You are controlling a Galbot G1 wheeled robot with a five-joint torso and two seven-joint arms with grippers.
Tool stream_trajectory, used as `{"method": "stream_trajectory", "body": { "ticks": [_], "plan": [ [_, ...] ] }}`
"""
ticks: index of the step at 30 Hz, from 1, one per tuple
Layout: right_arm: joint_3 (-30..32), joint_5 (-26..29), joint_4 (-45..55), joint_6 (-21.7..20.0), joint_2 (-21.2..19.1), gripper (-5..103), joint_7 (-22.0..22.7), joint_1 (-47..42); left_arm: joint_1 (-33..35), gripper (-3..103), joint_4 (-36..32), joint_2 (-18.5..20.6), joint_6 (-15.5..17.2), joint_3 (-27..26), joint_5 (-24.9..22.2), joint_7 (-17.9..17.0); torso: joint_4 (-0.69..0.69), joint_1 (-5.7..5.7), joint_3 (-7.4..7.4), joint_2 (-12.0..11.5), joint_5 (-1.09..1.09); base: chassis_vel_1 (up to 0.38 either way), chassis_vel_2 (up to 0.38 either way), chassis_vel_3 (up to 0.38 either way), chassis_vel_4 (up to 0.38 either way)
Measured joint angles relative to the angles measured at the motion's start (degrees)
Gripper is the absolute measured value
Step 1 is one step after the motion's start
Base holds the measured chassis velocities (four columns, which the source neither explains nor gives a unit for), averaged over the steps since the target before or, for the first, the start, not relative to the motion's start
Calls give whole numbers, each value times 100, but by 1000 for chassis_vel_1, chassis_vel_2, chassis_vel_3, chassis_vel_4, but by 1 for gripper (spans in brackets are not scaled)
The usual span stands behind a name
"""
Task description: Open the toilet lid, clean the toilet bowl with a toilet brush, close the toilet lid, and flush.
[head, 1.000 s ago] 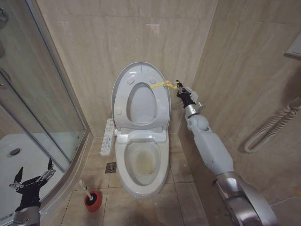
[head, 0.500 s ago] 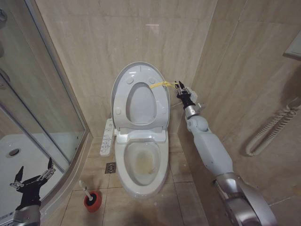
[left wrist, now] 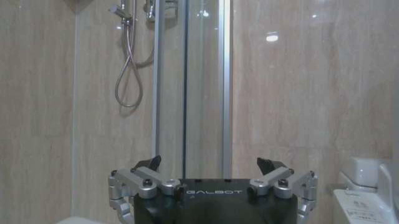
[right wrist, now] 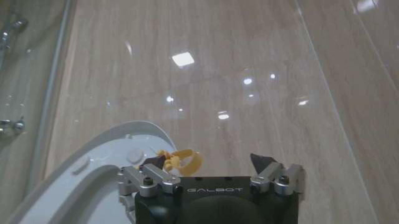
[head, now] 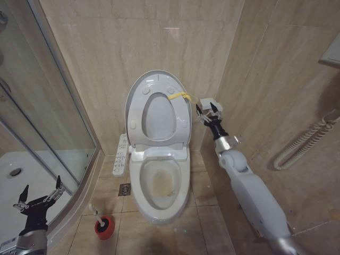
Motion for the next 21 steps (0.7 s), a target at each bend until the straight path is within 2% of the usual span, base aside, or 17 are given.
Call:
{"method": "stream_trajectory", "body": {
  "ticks": [6, 7, 12, 17, 20, 21],
  "plan": [
    [174, 124, 711, 2, -116, 91, -2, -650, 22, 100, -88, -8, -3, 73, 8, 2, 0, 0, 0, 0, 0, 0, 0, 0, 0],
    [247, 146, 959, 0, -125, 100, 12, -871, 28, 100, -112, -10, -4, 89, 10, 2, 1, 0, 0, 0, 0, 0, 0, 0, 0],
    [540, 172, 1719, -77, -66, 100, 97, -1514, 43, 100, -185, -21, -5, 130, 8, 3, -1, 0, 0, 0, -1, 0, 0, 0, 0],
    [914, 108, 2385, -118, 215, 100, 200, -2511, 45, 100, -270, -21, -7, 167, -8, 3, 2, 0, 0, 0, -1, 0, 0, 0, 0],
    [1180, 25, 2758, -68, 550, 100, 298, -3389, 18, 100, -281, -14, -9, 214, -18, 3, -1, 0, 0, 0, 0, 0, 0, 0, 0],
    [1180, 25, 2758, -68, 550, 100, 298, -3389, 18, 100, -281, -14, -9, 214, -18, 3, -1, 0, 0, 0, 0, 0, 0, 0, 0]
  ]
}}
